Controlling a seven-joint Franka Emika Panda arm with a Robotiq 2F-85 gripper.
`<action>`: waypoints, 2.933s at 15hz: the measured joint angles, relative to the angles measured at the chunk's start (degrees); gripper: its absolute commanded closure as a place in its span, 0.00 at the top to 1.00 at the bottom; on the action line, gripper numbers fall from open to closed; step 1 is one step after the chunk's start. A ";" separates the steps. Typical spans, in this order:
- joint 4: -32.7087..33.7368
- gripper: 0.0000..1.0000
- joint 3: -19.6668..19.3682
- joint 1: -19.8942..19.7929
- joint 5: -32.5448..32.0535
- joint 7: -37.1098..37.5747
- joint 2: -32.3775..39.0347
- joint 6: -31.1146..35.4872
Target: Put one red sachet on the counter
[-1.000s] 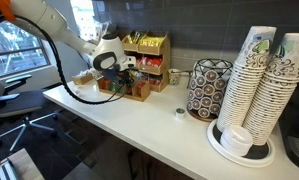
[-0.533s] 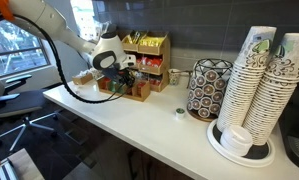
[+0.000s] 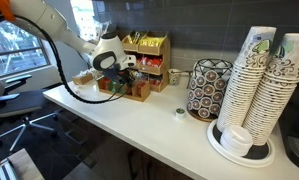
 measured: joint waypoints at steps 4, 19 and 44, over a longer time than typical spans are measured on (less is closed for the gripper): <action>-0.12 0.25 -0.14 -0.01 -0.08 0.00 0.26 0.95; -0.12 0.19 -0.74 -0.01 -0.29 0.00 1.27 1.70; -0.11 0.00 -1.96 1.37 -7.62 1.15 1.10 1.70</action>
